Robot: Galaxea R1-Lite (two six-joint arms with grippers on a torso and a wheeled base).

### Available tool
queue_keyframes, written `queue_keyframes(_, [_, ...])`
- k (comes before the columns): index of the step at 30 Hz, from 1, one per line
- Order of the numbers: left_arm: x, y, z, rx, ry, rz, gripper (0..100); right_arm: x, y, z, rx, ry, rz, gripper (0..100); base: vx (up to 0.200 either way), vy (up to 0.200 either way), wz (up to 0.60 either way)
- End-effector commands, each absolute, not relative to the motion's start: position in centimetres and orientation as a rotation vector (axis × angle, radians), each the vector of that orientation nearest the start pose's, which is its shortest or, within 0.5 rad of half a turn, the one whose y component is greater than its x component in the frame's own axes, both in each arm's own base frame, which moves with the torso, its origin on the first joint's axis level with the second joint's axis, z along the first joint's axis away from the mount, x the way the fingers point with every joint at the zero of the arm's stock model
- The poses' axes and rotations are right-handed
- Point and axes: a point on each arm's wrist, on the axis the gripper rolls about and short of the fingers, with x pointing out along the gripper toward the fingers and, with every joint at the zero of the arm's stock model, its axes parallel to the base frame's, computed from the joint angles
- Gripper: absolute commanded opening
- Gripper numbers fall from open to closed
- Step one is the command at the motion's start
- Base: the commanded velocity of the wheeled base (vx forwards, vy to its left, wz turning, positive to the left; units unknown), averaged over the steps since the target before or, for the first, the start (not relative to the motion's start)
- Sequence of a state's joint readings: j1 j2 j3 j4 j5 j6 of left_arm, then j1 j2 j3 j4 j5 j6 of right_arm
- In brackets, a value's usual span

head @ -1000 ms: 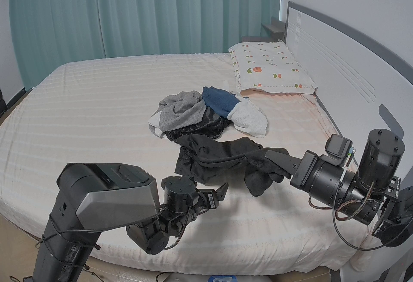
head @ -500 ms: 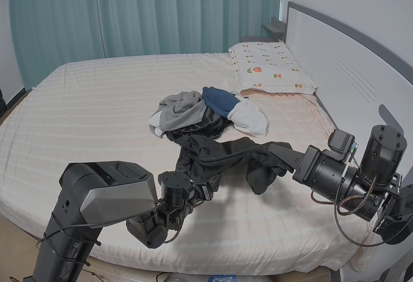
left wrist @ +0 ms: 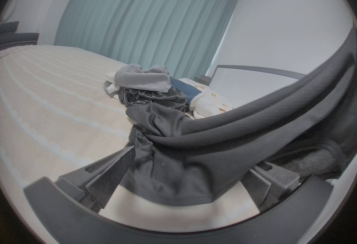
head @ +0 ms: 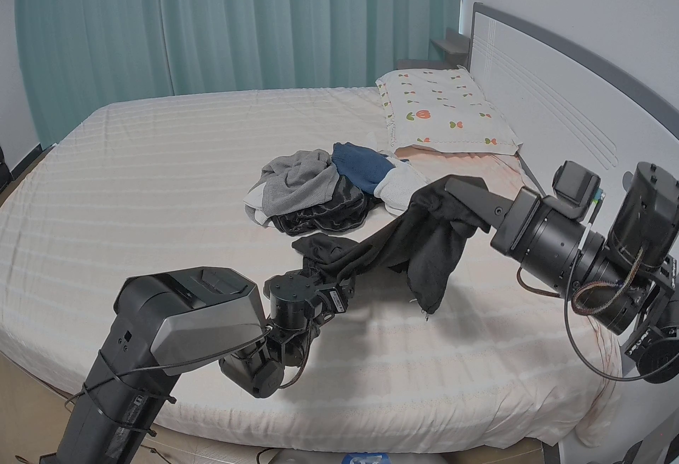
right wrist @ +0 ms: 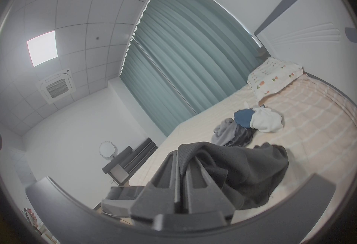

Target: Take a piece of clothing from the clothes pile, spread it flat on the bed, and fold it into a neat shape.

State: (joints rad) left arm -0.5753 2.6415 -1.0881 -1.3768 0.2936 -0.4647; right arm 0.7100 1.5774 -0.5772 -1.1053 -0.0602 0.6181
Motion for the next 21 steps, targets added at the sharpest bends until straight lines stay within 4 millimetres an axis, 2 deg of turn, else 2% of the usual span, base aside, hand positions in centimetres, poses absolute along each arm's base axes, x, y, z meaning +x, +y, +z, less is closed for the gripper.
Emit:
queue_keyframes(1, [38.5, -23.0, -5.1, -0.418, 0.197, -0.189, 100, 19.6, 16.6, 22.3, 0.653, 0.04, 0.683, 0, 0.0, 0.0, 0.0])
queue_keyframes(11, [38.3, -22.2, -5.7, -0.416, 0.228, -0.177, 100, 20.4, 16.0, 21.4, 0.642, 0.063, 0.657, 0, 0.0, 0.0, 0.0])
queue_keyframes(12, [38.1, -22.1, -5.8, -0.415, 0.236, -0.176, 0, 20.7, 15.7, 21.2, 0.637, 0.068, 0.646, 0, 0.0, 0.0, 0.0])
queue_keyframes(15, [37.3, -21.6, -6.0, -0.399, 0.269, -0.169, 0, 21.4, 15.1, 20.5, 0.628, 0.089, 0.623, 0, 0.0, 0.0, 0.0])
queue_keyframes(21, [36.1, -20.7, -3.0, -0.48, 0.274, -0.179, 0, 22.7, 14.3, 18.9, 0.621, 0.131, 0.566, 0, 0.0, 0.0, 0.0])
